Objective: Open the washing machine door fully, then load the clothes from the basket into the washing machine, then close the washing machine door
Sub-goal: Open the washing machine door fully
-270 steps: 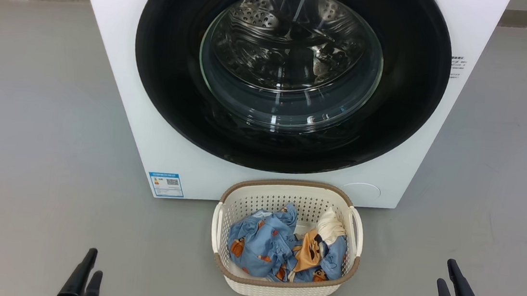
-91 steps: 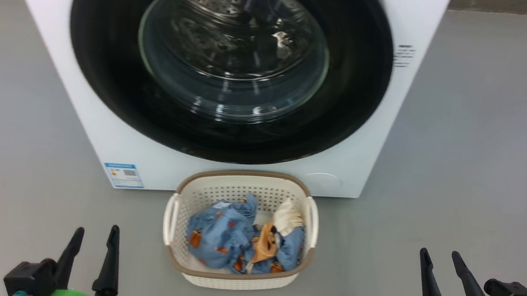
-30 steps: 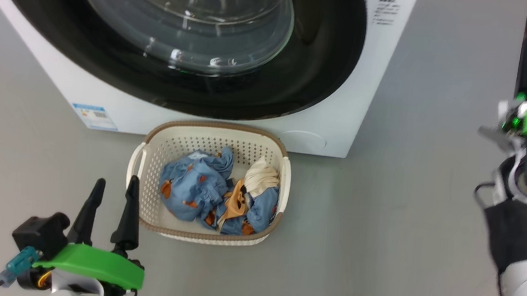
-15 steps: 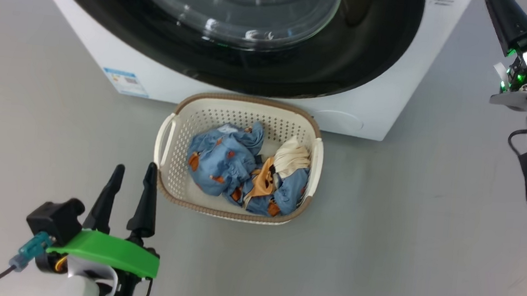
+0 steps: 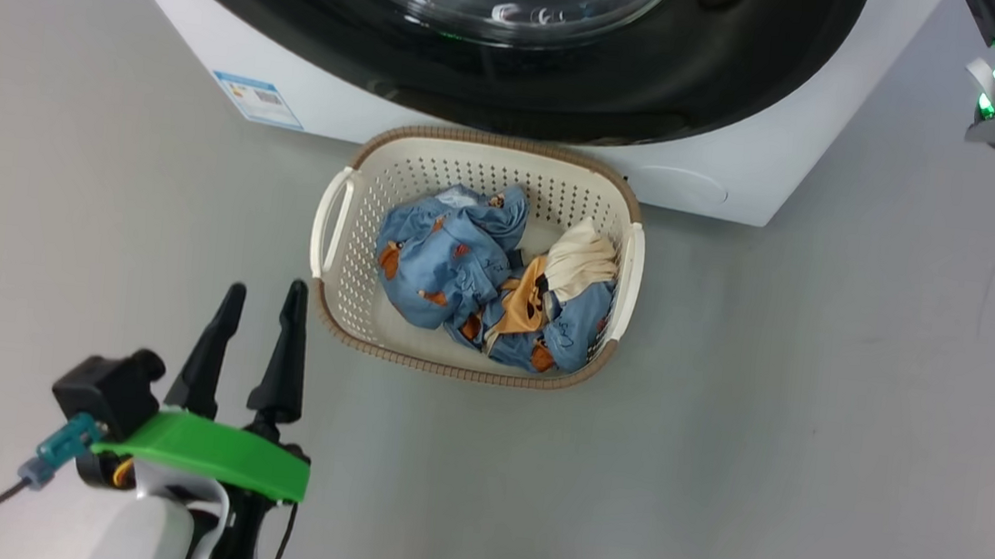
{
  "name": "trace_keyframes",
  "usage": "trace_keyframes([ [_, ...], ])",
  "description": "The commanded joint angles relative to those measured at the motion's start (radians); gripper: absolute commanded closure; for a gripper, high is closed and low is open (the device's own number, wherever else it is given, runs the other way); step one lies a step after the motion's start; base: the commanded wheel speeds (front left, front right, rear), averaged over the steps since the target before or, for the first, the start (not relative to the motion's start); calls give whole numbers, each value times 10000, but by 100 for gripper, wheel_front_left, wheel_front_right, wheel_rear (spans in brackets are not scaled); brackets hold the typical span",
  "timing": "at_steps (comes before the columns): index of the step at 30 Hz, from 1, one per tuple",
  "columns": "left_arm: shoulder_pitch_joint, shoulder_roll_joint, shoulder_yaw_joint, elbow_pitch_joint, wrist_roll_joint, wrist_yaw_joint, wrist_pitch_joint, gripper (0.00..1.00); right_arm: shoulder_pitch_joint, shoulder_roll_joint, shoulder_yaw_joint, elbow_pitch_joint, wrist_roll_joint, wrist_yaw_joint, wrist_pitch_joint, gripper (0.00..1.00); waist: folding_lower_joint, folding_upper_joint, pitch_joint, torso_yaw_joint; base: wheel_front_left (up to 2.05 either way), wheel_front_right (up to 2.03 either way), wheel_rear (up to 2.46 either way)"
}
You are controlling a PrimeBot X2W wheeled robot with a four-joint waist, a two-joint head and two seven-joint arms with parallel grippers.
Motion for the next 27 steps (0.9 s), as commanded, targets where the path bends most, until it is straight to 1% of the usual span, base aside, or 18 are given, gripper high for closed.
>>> trace_keyframes([
  [1, -297, 138, 261, -302, -40, -17, -65, 0, -286, 61, 69, -195, 50, 16, 125, 100, 0, -1, 130, 35, 0, 0, 0],
  [8, -430, 137, 124, -336, -186, -17, -65, 0, -675, 82, 250, -25, -51, 16, 452, 100, 0, -1, 404, 148, 0, 0, 0],
  [18, -615, 137, 75, -404, -362, -17, -65, 0, -1033, 96, 545, 18, -369, 16, 480, 100, 0, -1, 767, 287, 0, 0, 0],
  [27, -665, 137, 62, -413, -429, -17, -65, 0, -992, 122, 882, -114, -501, 16, 656, 100, 0, -1, 806, 274, 0, 0, 0],
])
